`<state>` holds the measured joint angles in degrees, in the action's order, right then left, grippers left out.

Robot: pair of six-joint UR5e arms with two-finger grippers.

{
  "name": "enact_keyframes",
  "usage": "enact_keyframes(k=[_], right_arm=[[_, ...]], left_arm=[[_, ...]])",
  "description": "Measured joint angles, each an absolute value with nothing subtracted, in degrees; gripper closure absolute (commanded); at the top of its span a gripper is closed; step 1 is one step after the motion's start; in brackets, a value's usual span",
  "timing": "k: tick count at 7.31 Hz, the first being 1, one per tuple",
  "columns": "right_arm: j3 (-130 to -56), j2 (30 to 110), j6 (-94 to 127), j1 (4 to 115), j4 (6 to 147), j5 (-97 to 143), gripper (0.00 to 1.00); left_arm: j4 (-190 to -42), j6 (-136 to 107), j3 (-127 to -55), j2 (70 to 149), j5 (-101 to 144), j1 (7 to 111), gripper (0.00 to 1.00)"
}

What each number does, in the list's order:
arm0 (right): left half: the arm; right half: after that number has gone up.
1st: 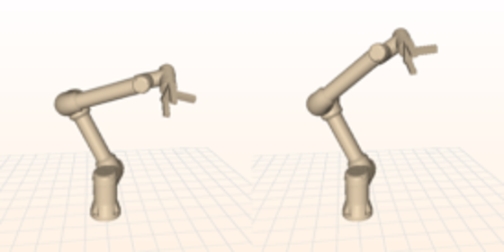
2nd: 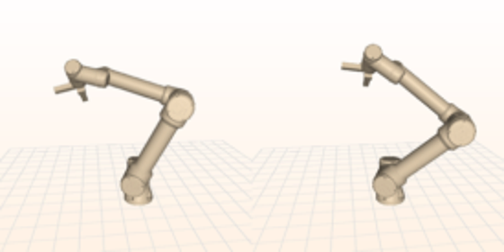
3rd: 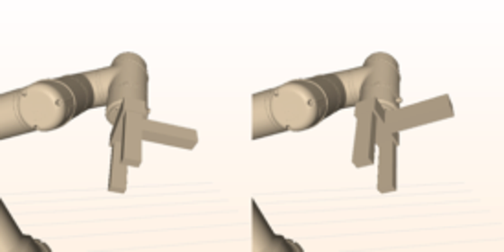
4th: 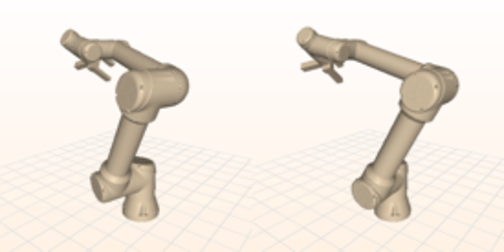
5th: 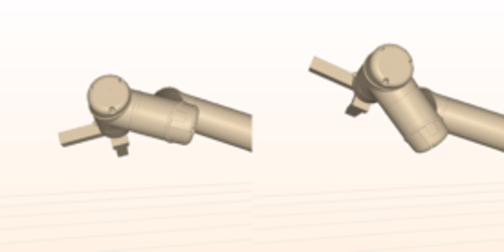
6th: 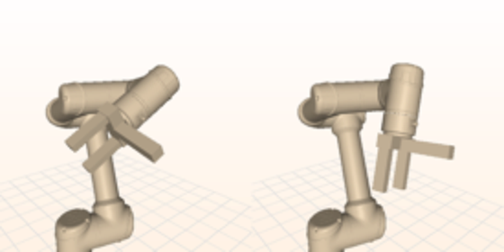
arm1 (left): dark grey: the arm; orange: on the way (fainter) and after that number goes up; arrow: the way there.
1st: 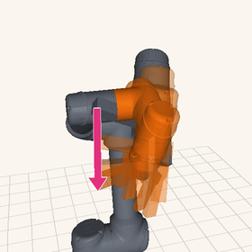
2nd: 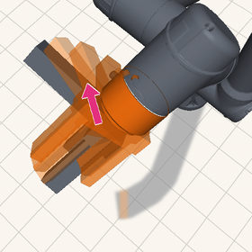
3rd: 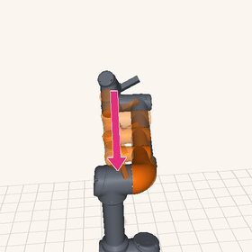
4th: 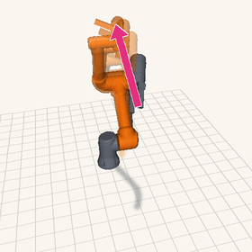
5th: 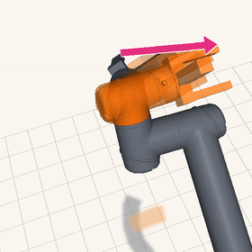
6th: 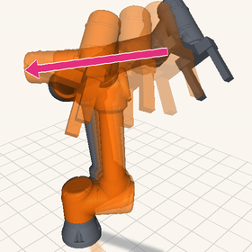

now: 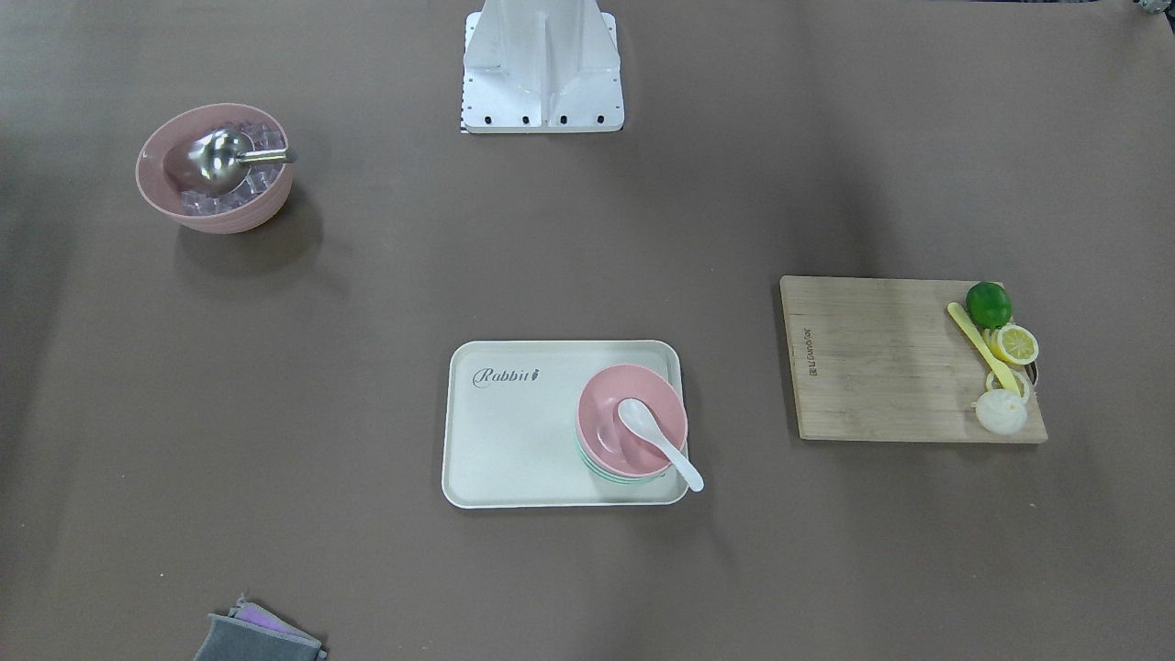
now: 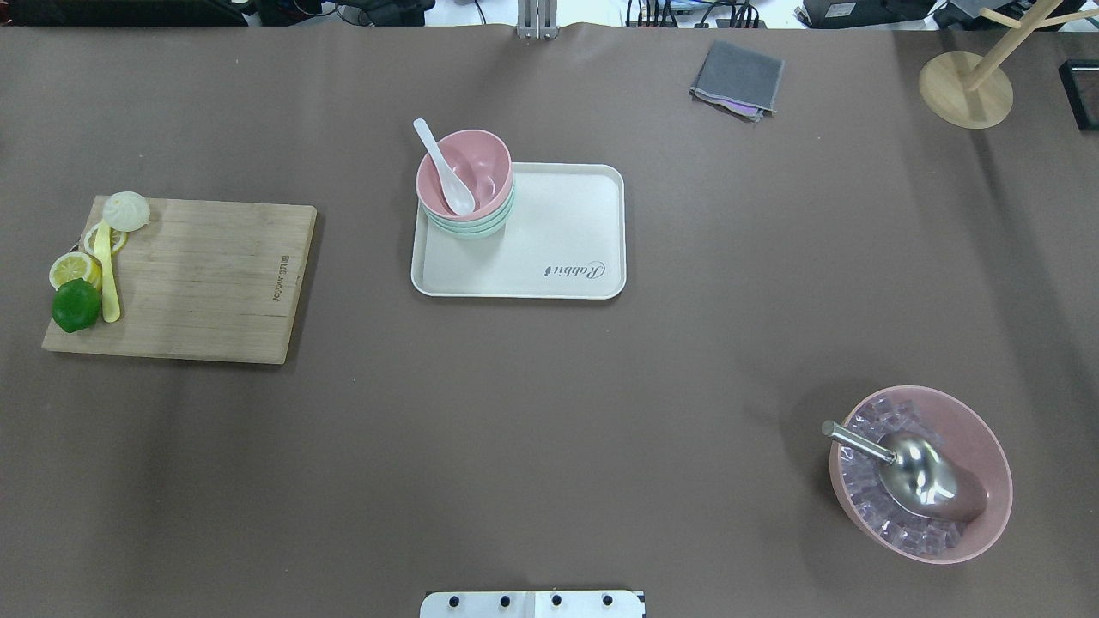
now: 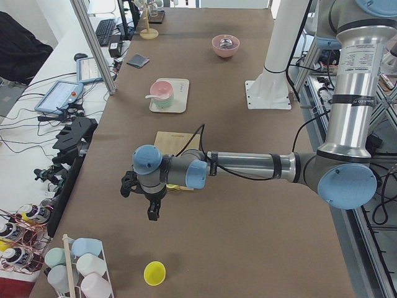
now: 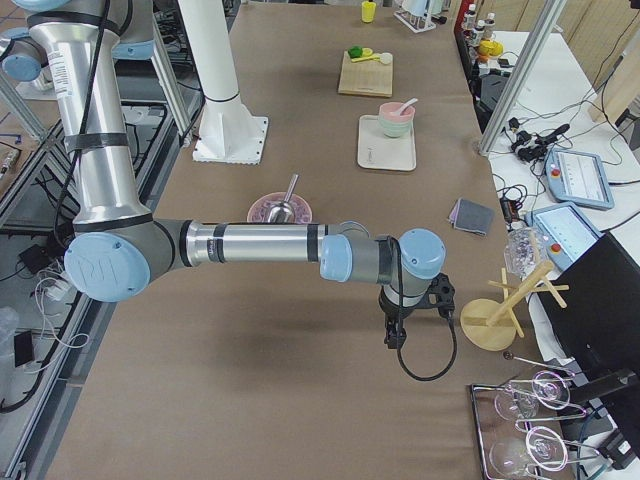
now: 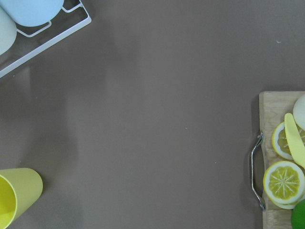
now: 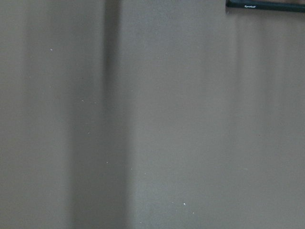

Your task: Stack pink bowl on green and place spoon

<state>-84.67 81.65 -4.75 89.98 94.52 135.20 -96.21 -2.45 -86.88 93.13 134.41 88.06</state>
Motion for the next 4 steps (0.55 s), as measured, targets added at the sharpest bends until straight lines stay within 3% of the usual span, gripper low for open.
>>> enact_keyframes(k=[4], right_arm=[[-84.7,81.6,-4.7,89.9,94.5,135.6,0.0]], left_arm=[[-96.1,-2.1,-88.7,91.7,134.7,88.3,0.02]])
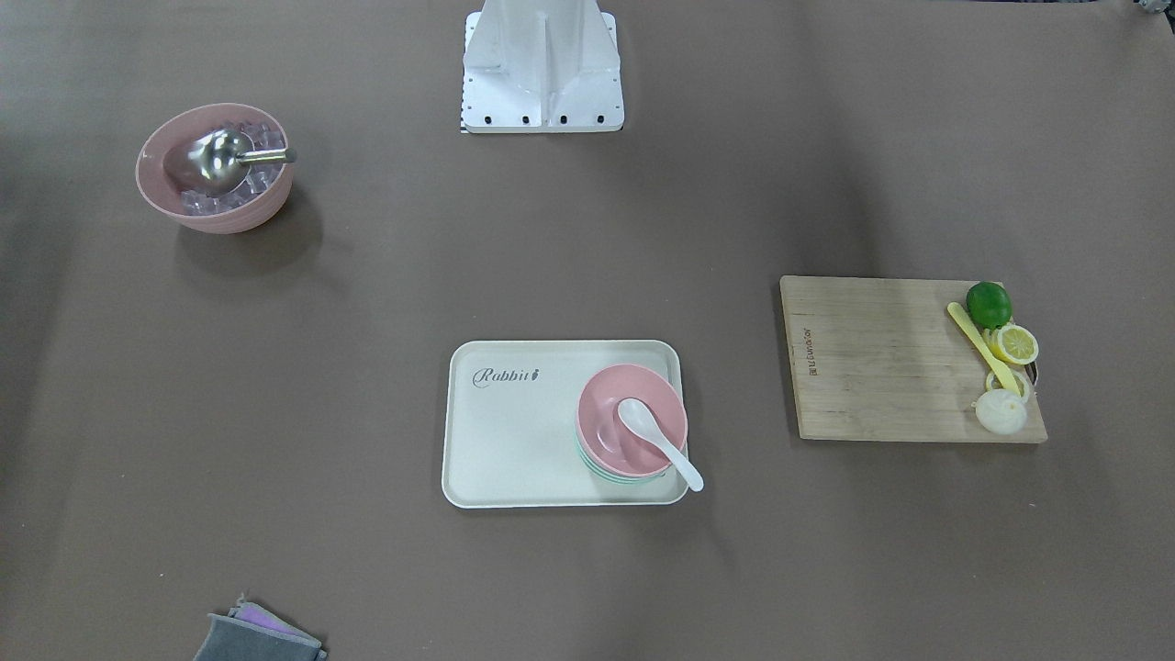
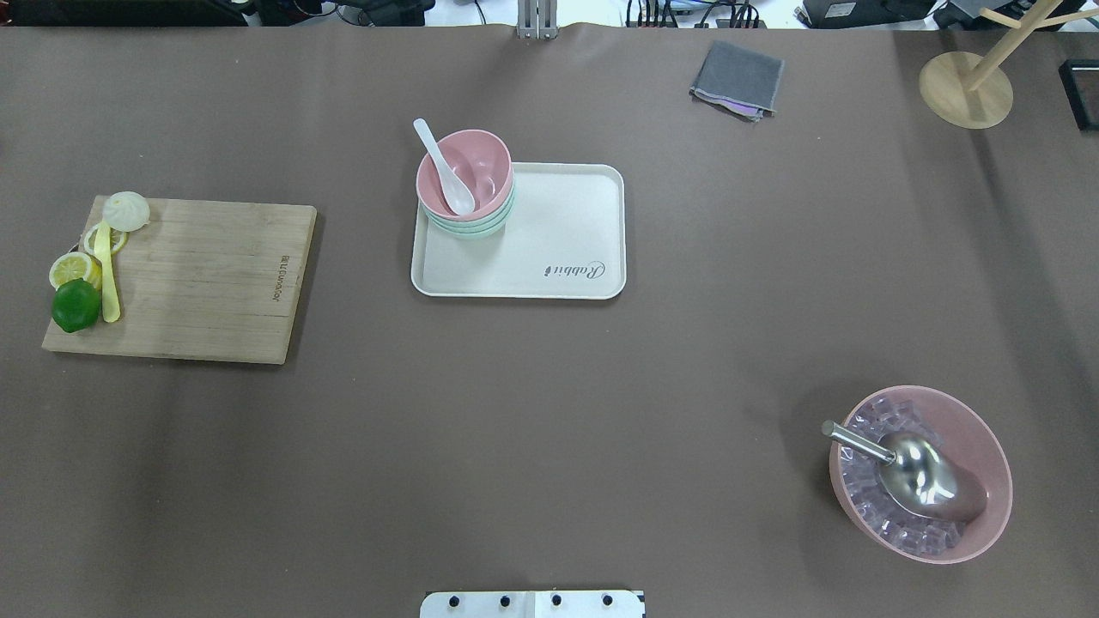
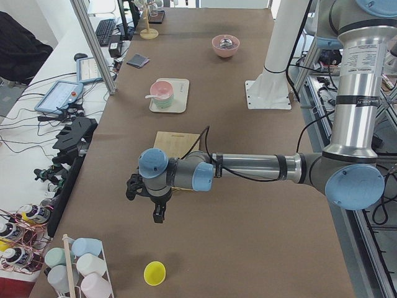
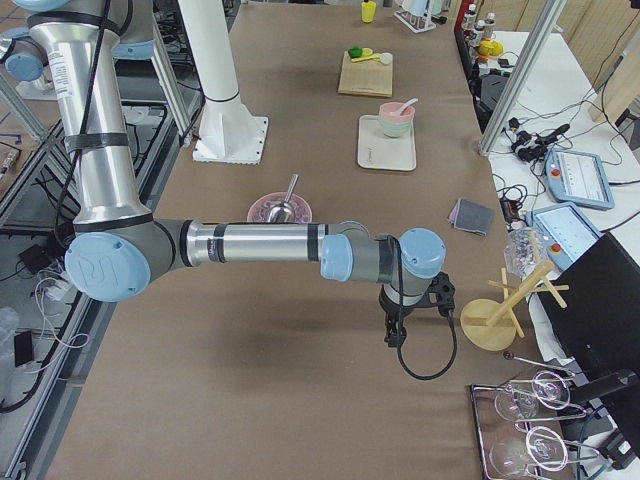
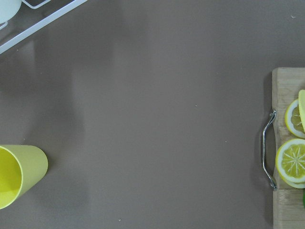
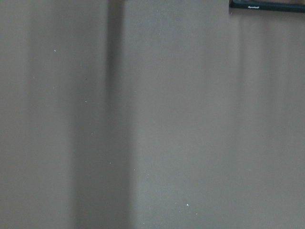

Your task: Stack pink bowl on green and place spoon

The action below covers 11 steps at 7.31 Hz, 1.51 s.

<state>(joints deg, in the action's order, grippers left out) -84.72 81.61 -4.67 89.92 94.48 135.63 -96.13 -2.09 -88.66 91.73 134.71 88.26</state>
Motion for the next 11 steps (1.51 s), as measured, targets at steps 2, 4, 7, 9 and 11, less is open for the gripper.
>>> enact_keyframes(k=[2,4,7,9,11], right_arm=[[-84.7,81.6,-4.7,89.9,94.4,136.0,0.0],[-84.7,81.6,-4.7,89.9,94.5,136.5,0.0],[-84.9,81.6,-4.7,89.9,94.5,136.7,0.0],[-85.0,81.6,-4.7,89.9,94.5,136.8,0.0],[-85.1,81.6,-4.7,89.9,94.5,137.0,0.0]], left_arm=[[-96.1,-2.0,-89.6,91.6,134.7,88.3,0.02],[-96.1,-2.0,-90.0,91.6,134.7,88.4,0.02],[-96.1,-2.0,-90.5,91.6,134.7,88.4,0.02],[-96.3,-2.0,-90.5,91.5,134.7,88.4,0.02],[-96.2,-1.9,-90.8,91.1,134.5,88.4,0.02]])
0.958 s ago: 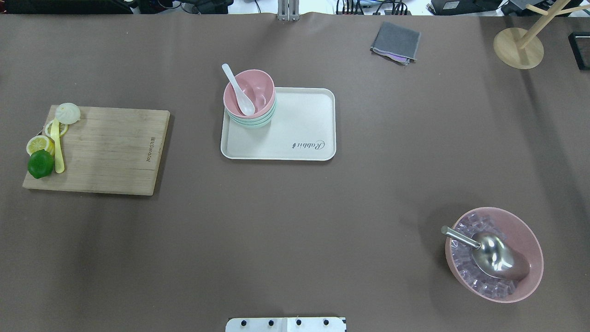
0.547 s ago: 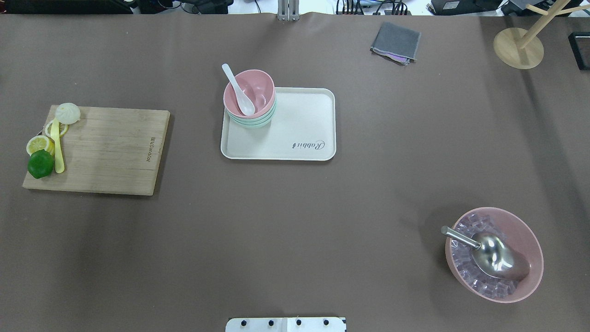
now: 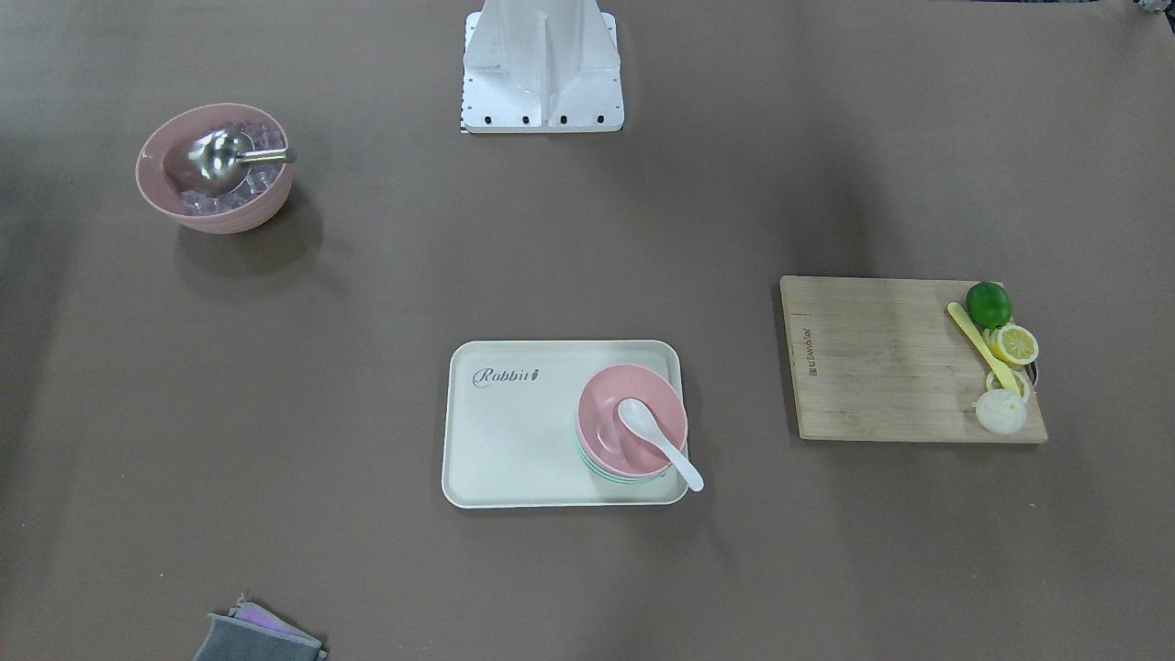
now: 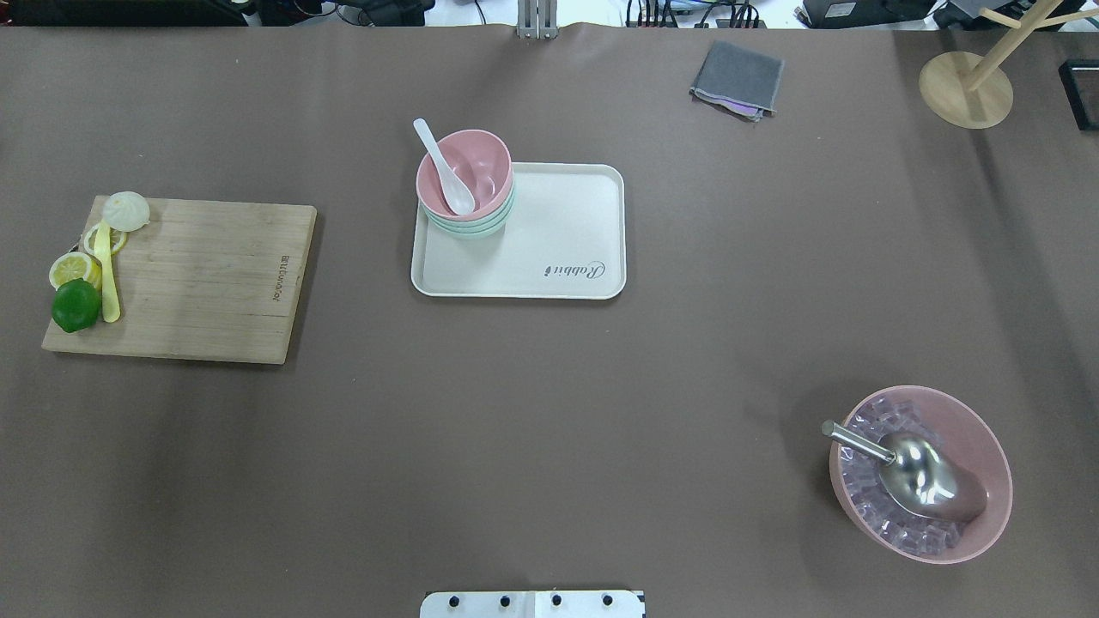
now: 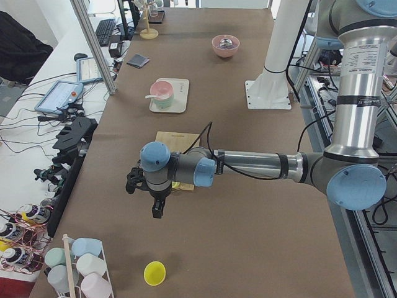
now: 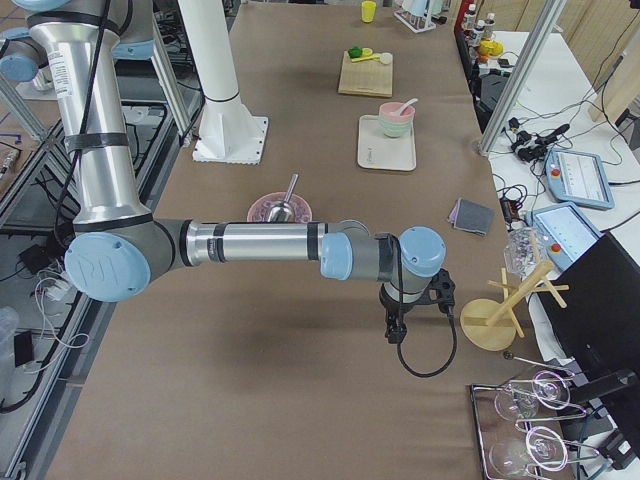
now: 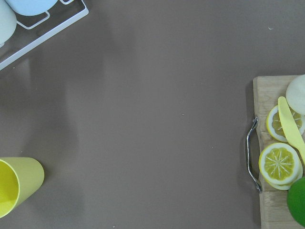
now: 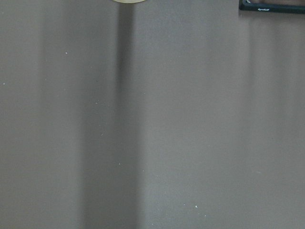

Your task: Stack pink bowl on green and place spoon

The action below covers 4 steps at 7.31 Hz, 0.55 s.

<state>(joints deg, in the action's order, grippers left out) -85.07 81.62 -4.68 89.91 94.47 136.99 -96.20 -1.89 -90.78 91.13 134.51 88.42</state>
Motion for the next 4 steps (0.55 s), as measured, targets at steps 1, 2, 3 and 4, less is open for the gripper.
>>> enact_keyframes(k=[1,2,3,4], right_arm=[[-85.1,81.6,-4.7,89.9,94.4,137.0,0.0],[-85.1,81.6,-4.7,89.9,94.5,137.0,0.0],[-85.1,81.6,-4.7,89.9,94.5,137.1,0.0],[-85.1,81.6,-4.7,89.9,94.5,137.1,0.0]], left_arm=[[-96.2,-1.9,-90.9,90.9,134.5,88.4,0.02],[-96.2,-1.9,-90.9,90.8,134.5,88.4,0.02],[-96.2,-1.8,-91.0,90.8,134.5,88.4,0.02],[-96.2,-1.8,-91.0,90.8,134.4,88.4,0.02]])
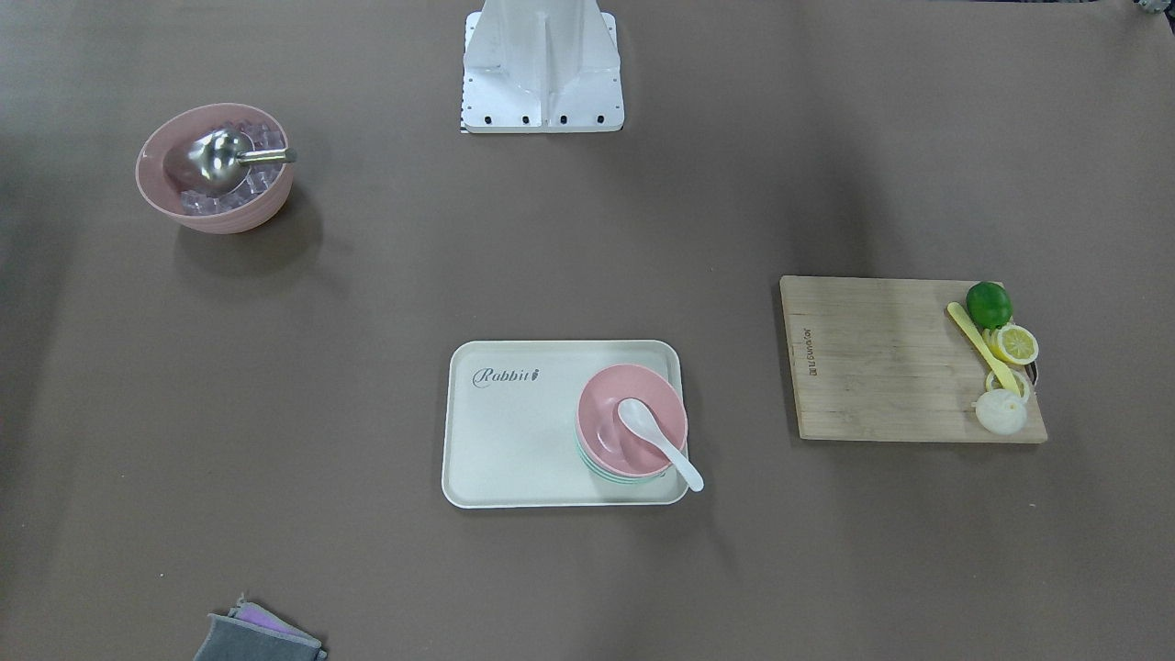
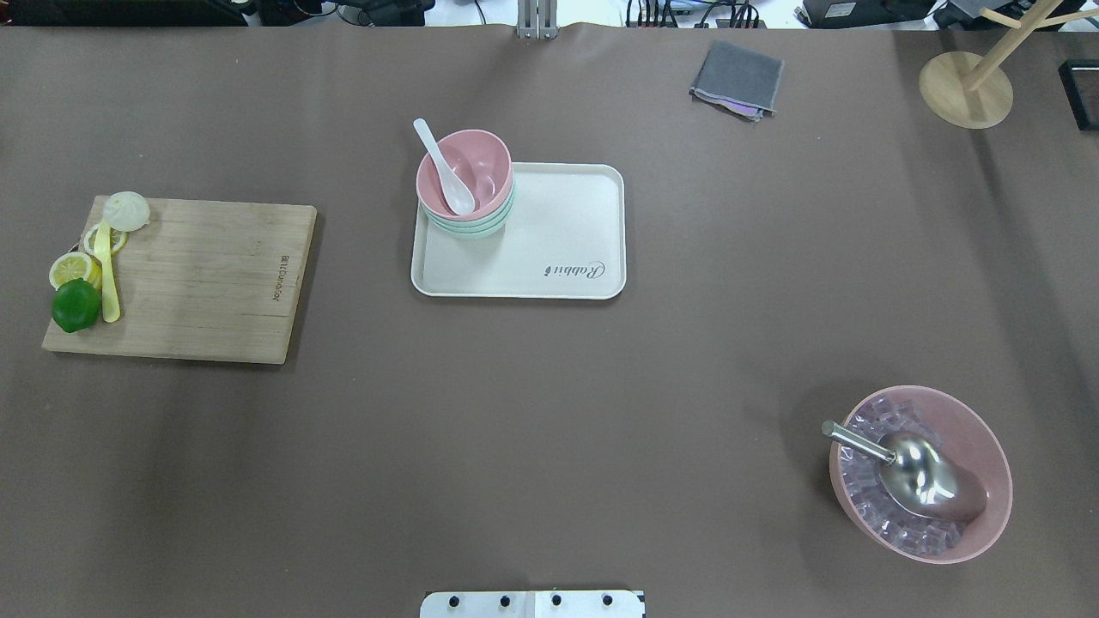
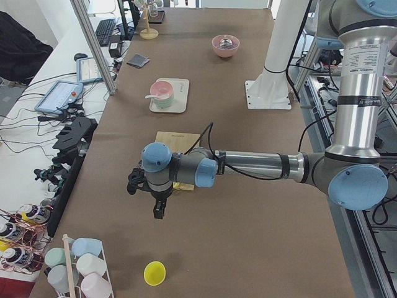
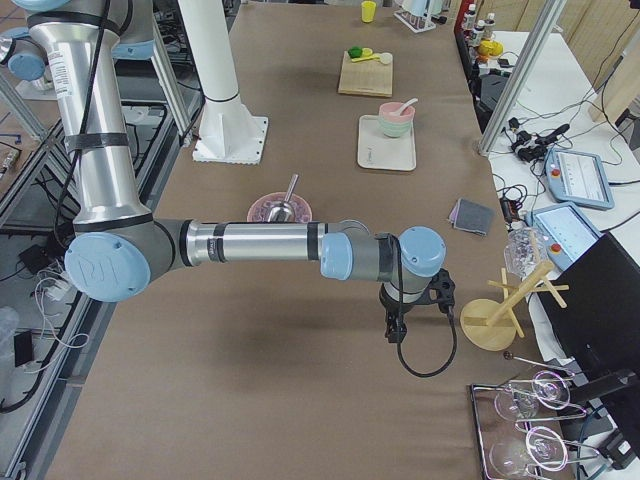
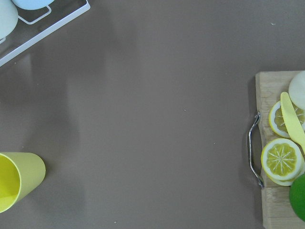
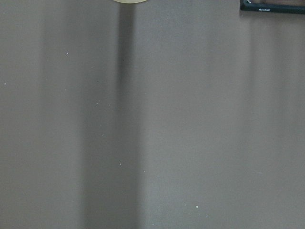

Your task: Stack pink bowl on green and place spoon

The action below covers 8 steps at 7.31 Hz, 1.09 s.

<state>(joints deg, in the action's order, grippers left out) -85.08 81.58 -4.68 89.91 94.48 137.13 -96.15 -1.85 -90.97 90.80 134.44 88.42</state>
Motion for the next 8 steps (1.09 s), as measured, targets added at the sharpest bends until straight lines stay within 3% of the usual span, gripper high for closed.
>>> enact_keyframes(k=[8], right_arm=[[-86.2,81.6,-4.7,89.9,94.6,137.1,0.0]], left_arm=[[-96.1,-1.8,-91.0,90.9,134.6,88.3,0.02]])
